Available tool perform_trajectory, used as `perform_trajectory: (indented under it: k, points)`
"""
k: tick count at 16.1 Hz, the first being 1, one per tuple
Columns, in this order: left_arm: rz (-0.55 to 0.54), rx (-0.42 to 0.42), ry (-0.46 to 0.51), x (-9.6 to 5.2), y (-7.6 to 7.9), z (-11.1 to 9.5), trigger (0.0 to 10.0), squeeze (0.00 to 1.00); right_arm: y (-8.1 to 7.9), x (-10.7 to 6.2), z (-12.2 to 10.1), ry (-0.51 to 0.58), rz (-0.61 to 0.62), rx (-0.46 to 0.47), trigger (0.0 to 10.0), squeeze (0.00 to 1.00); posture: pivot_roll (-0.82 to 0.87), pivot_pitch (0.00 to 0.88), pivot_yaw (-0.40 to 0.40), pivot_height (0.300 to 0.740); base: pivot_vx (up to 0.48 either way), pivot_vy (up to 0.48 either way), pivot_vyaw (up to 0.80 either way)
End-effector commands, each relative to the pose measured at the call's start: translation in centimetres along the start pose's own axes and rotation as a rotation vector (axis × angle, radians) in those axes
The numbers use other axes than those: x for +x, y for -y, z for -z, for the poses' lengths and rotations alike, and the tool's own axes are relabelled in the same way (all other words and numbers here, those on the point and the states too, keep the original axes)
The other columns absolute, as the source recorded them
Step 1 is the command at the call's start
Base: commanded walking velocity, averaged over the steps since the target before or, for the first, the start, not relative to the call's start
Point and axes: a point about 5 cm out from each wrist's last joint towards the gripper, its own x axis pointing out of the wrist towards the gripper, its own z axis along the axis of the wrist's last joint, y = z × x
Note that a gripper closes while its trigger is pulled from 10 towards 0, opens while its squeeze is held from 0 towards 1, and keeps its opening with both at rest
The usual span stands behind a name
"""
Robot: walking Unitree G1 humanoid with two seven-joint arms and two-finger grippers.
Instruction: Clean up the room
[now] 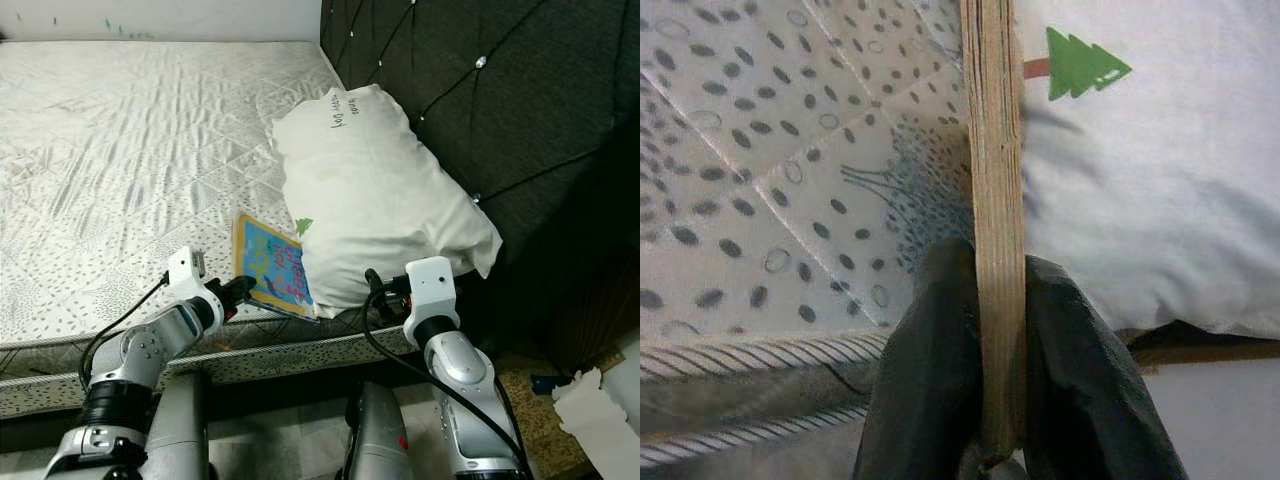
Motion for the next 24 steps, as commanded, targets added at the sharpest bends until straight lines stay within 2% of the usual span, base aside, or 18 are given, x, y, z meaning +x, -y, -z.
perform_trajectory:
  k: [1, 6, 10, 14, 15, 17, 24]
  points:
    - [-0.019, 0.027, 0.074, -0.1, -0.3, -2.0, 10.0, 0.00, 0.3, -0.2, -0.6, 0.017, 0.000, -0.013, 10.0, 0.00, -0.07, 0.012, -0.067, 0.561, 0.000, 0.000, 0.00]
    - [-0.053, 0.046, 0.097, -0.3, -1.8, -3.6, 10.0, 0.00, 0.3, 0.0, -0.7, 0.019, 0.000, -0.023, 10.0, 0.00, -0.07, 0.010, -0.072, 0.561, 0.000, 0.000, 0.00]
    - [-0.045, 0.045, 0.126, -0.6, -1.7, -4.8, 10.0, 0.00, 0.2, 0.1, -0.8, 0.024, -0.003, -0.032, 10.0, 0.00, -0.07, 0.009, -0.074, 0.561, 0.000, 0.000, 0.00]
    - [-0.044, 0.022, 0.097, -0.2, -2.1, -4.2, 10.0, 0.00, 0.0, 0.3, -0.9, 0.029, -0.011, -0.041, 10.0, 0.00, -0.07, 0.008, -0.075, 0.561, 0.000, 0.000, 0.00]
    - [0.003, -0.023, 0.067, 0.2, -1.5, -3.6, 10.0, 0.00, 0.0, 0.3, -0.9, 0.031, -0.012, -0.046, 10.0, 0.00, -0.07, 0.006, -0.076, 0.561, 0.000, 0.000, 0.00]
    - [0.028, -0.062, 0.048, 0.6, -1.1, -3.1, 10.0, 0.00, 0.0, 0.3, -0.9, 0.030, -0.012, -0.048, 10.0, 0.00, -0.07, 0.005, -0.075, 0.561, 0.000, 0.000, 0.00]
    - [0.043, -0.065, 0.011, 1.1, -1.1, -3.0, 10.0, 0.00, -0.1, 0.3, -0.8, 0.029, -0.014, -0.055, 10.0, 0.00, -0.08, 0.000, -0.075, 0.561, 0.000, 0.000, 0.00]
